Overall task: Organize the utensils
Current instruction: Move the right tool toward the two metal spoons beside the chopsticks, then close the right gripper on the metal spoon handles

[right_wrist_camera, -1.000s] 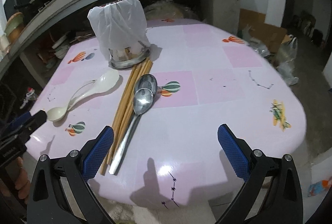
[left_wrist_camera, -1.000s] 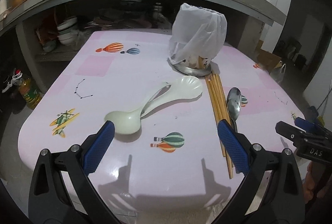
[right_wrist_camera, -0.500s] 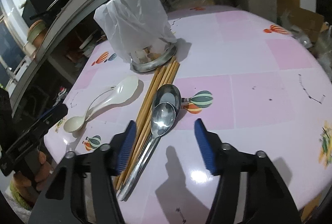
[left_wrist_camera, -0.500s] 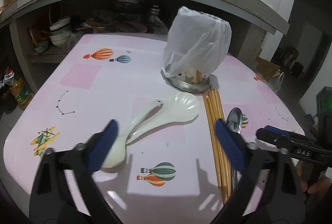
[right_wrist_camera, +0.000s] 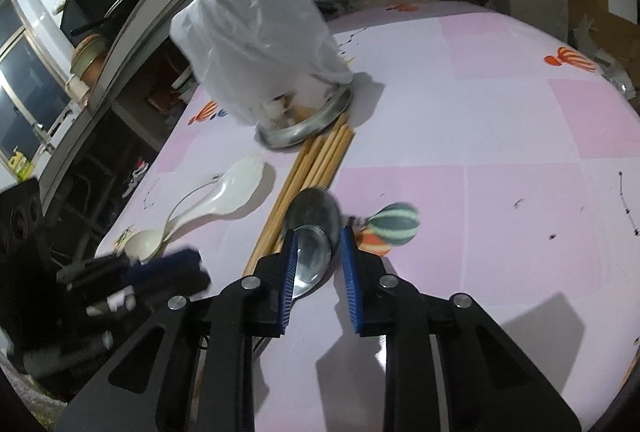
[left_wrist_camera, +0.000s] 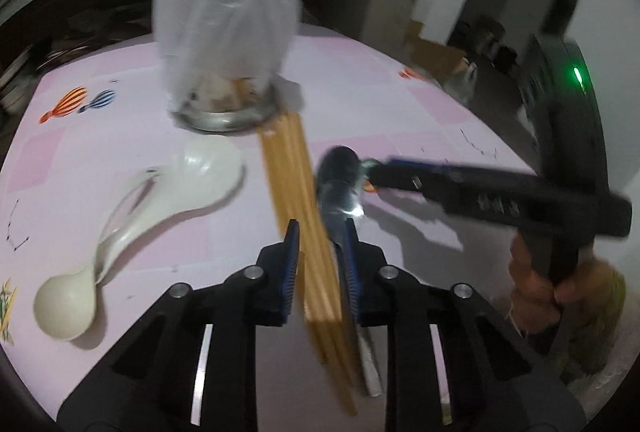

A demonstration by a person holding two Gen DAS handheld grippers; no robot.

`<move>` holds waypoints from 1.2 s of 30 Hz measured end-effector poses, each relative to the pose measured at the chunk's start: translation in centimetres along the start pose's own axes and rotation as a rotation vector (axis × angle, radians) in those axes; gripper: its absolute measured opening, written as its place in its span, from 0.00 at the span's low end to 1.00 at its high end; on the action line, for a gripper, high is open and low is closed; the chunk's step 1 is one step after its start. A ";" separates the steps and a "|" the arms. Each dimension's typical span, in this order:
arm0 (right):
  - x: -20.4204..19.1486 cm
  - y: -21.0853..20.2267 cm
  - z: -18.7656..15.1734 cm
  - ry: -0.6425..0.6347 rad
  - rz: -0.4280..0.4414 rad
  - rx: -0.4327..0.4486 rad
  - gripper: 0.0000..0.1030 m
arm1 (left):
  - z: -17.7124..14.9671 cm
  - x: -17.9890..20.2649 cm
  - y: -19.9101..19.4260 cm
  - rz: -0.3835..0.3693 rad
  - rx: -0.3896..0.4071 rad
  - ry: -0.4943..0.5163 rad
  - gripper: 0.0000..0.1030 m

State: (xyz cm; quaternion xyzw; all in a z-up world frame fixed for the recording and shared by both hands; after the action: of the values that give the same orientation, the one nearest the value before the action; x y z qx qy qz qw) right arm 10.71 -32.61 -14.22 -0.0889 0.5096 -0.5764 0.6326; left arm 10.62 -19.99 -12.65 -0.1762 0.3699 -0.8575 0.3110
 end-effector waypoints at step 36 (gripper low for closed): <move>2.8 0.5 0.8 -0.030 -0.010 -0.068 0.04 | -1.4 3.4 3.7 -0.069 -0.115 0.124 0.19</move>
State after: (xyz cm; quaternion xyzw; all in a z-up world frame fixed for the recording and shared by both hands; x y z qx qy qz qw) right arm 11.08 -35.11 -15.71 -0.1214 0.5187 -0.5605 0.6341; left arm 8.80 -23.52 -16.08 -0.1529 0.4309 -0.8543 0.2473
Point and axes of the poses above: each gripper's, at about its wrist camera, not at the fingertips, and y roughly the way its jaws point, x to its right, z to its top, the point moved 5 cm from there along y, roughly the way its jaws point, and after that the axes turned 11 degrees about y, right-handed, at the moved point
